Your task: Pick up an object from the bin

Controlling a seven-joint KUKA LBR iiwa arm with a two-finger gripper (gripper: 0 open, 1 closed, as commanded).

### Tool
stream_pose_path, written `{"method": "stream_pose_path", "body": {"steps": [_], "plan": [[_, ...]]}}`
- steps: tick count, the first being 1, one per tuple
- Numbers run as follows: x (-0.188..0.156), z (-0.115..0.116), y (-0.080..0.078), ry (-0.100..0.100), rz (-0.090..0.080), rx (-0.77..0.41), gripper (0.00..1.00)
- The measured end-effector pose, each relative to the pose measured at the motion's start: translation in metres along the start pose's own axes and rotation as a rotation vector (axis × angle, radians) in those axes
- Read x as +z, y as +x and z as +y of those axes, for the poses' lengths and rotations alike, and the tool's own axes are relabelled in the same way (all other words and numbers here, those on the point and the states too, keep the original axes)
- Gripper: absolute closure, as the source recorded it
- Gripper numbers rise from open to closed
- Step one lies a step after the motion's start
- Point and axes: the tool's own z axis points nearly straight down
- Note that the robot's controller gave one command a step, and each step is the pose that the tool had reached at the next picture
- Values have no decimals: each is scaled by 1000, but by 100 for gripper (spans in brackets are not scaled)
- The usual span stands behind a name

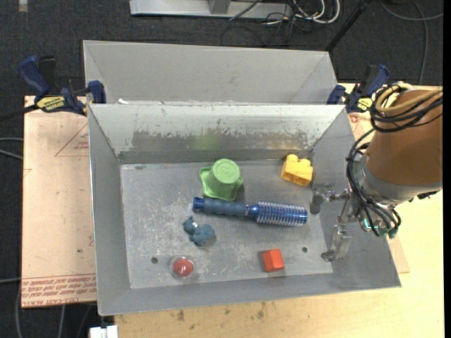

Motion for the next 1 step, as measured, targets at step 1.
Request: {"method": "stream_pose_path", "body": {"steps": [1], "plan": [[135,61,-74,2,-19,-102,0]]}}
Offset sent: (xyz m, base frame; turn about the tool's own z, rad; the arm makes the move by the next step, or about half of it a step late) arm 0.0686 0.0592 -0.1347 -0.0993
